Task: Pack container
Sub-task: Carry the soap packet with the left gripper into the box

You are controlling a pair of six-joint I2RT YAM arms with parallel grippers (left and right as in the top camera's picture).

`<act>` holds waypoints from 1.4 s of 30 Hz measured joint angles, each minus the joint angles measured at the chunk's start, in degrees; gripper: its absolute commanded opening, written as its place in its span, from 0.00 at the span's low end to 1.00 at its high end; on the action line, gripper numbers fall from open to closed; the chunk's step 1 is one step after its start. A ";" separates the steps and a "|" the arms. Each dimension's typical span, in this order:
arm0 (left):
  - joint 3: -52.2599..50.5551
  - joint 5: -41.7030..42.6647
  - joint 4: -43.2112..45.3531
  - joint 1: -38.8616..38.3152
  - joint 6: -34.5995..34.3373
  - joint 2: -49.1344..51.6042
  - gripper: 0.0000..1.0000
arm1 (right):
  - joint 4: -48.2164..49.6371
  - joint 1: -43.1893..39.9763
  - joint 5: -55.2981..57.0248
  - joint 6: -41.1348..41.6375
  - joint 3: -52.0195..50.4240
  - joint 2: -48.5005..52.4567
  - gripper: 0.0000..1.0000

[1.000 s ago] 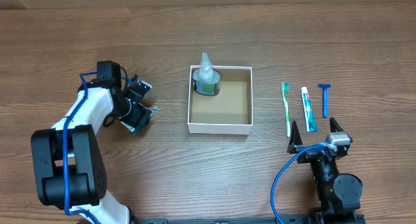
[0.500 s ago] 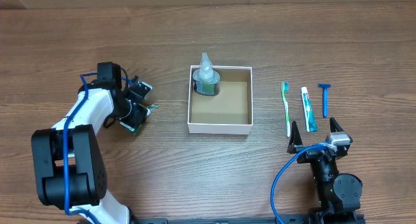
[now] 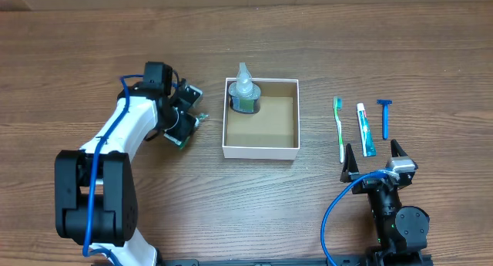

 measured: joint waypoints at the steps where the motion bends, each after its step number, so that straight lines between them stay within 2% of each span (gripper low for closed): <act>1: 0.85 0.00 -0.74 -0.09 -1.07 0.00 0.47 | -0.07 0.00 0.00 0.00 0.00 0.00 1.00; 6: 6.69 0.00 -6.21 -0.09 -7.80 0.00 0.47 | 0.00 0.00 0.02 -0.02 0.00 0.00 1.00; 13: 20.11 2.64 -18.84 -0.92 -21.66 0.09 0.44 | -0.02 0.00 0.02 -0.02 0.00 0.00 1.00; 18: 29.44 6.45 -24.46 -5.40 -28.79 0.09 0.44 | 0.00 0.02 0.02 0.00 0.00 0.00 1.00; 21: 33.44 6.32 -25.22 -11.15 -34.64 0.09 0.45 | 0.00 0.02 0.00 0.02 0.00 0.00 1.00; 29: 33.86 -8.22 -29.20 -25.66 -48.92 0.09 0.49 | -0.02 0.00 0.02 0.00 0.00 0.00 1.00; 34: 33.86 -13.53 -29.09 -29.77 -57.44 0.09 0.48 | 0.00 0.00 0.02 0.02 0.00 0.00 1.00; 38: 32.04 -15.43 -25.55 -30.08 -61.13 0.09 0.47 | -0.04 0.00 0.02 0.00 0.00 0.00 1.00; 42: 22.67 -16.04 -15.74 -30.10 -62.10 0.20 0.45 | 0.02 0.00 0.00 0.02 0.00 0.00 1.00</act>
